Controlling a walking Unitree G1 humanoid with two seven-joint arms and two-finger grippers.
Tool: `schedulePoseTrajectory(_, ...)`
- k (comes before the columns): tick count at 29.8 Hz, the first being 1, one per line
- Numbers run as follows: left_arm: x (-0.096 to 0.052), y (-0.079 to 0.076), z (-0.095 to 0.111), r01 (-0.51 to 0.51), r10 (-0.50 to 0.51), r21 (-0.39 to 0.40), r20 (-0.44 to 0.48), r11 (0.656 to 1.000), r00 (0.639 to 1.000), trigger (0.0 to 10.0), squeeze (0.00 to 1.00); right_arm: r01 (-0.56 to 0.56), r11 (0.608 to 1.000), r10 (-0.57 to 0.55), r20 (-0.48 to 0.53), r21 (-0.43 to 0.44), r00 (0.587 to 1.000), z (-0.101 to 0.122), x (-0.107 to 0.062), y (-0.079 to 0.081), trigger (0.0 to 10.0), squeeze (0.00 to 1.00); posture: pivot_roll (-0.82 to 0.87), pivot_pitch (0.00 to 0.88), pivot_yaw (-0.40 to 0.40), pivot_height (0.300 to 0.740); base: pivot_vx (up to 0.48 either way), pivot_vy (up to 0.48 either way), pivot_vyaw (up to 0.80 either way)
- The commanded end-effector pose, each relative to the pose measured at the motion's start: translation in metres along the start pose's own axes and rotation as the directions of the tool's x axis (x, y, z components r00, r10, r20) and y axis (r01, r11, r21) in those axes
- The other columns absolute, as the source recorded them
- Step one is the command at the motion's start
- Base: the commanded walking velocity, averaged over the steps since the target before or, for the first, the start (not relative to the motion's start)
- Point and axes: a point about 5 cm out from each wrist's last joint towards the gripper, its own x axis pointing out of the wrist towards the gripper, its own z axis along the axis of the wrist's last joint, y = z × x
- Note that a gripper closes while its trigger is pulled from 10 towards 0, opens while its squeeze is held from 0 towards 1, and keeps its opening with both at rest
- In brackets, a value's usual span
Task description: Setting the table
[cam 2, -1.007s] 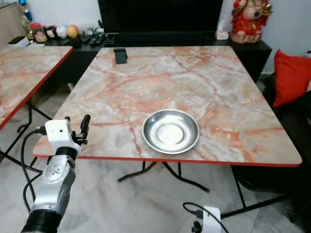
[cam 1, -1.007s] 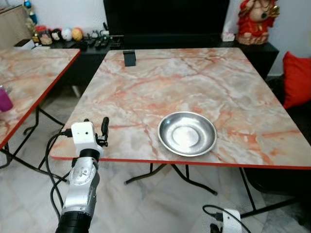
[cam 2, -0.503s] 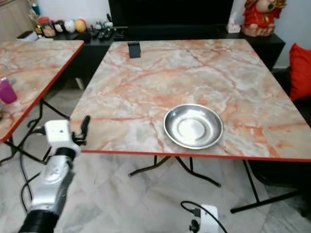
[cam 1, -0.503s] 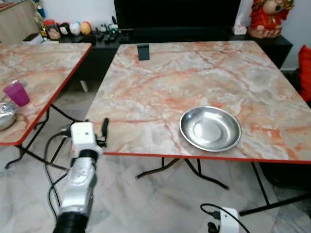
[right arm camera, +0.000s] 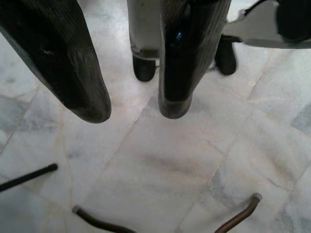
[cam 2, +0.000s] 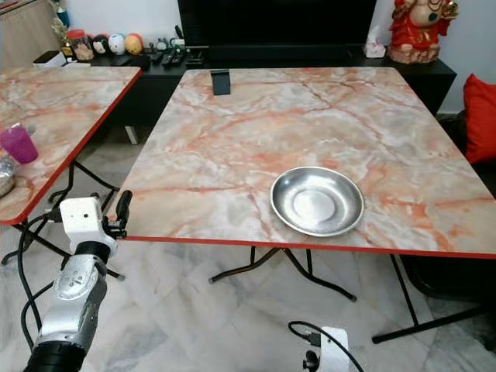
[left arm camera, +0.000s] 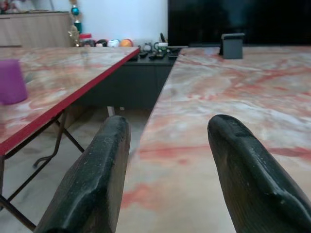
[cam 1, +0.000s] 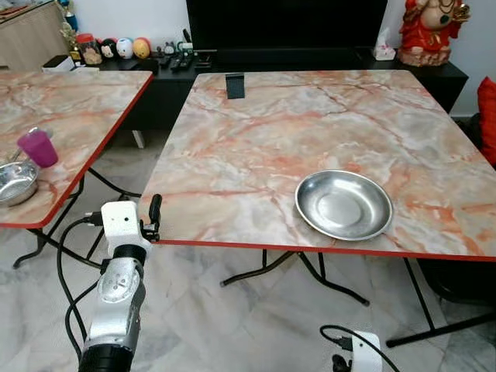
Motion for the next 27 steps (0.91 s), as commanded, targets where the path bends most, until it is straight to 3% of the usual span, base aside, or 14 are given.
schedulePoseTrajectory(1,0.0002,0.0047,0.0022,-0.015,0.015,0.014,0.013,1.0,1.0,10.0,0.0,-0.013,1.0,0.013,-0.009,0.002,1.0,-0.002,0.0,0.0052,10.0,0.0,-0.05,0.0,0.056,0.74,0.0,0.48,0.0)
schedulePoseTrajectory(27,-0.0009,-0.0005,0.0024,0.004,-0.004,0.011,0.016,1.0,1.0,10.0,0.0,-0.03,1.0,0.03,-0.013,0.0,0.999,-0.0051,-0.0008,0.0073,10.0,0.0,-0.05,0.0,0.065,0.74,0.0,0.48,0.0)
